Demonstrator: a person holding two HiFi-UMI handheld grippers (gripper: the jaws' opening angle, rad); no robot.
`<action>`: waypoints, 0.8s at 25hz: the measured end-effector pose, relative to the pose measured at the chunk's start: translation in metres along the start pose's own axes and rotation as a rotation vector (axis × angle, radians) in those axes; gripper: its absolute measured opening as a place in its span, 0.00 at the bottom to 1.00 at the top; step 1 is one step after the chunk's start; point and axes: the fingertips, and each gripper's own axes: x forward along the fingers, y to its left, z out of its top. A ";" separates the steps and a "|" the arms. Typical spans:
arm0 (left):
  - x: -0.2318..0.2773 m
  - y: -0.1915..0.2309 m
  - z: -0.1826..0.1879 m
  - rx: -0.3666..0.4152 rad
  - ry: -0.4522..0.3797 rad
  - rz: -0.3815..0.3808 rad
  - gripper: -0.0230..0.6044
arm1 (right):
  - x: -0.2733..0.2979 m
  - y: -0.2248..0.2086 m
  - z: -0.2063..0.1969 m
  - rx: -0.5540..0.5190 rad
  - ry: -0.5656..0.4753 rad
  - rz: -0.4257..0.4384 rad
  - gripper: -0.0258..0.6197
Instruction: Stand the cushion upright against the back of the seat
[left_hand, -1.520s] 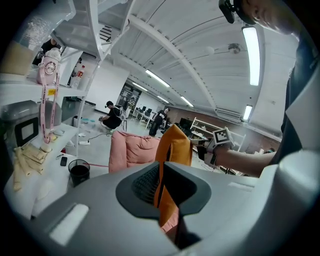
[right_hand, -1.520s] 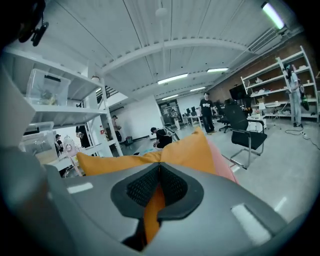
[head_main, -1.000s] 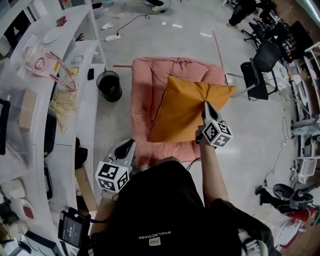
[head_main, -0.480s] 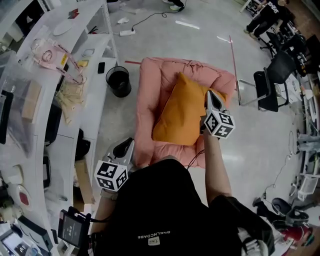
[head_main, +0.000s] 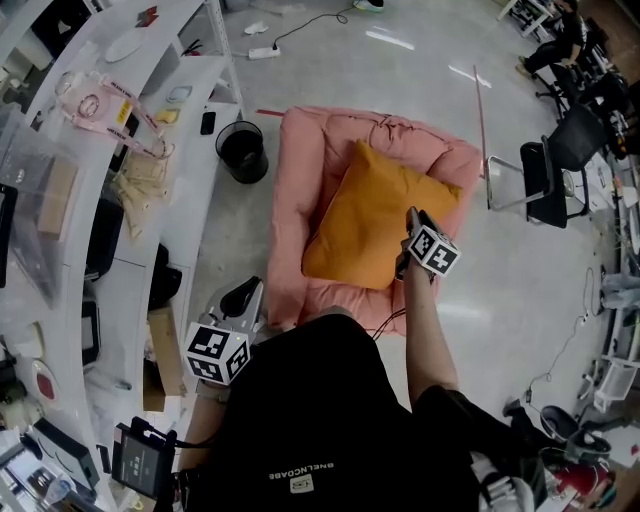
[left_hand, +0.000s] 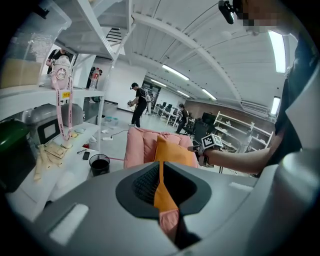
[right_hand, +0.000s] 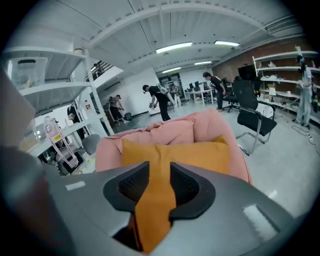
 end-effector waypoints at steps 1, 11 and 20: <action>0.002 0.000 -0.001 -0.001 0.008 0.005 0.09 | 0.006 -0.006 -0.006 0.009 0.020 -0.001 0.27; 0.023 -0.008 -0.011 -0.025 0.068 0.049 0.09 | 0.083 -0.027 -0.035 -0.010 0.189 0.033 0.56; 0.028 -0.012 -0.015 -0.025 0.094 0.080 0.09 | 0.125 -0.033 -0.045 0.042 0.258 0.037 0.40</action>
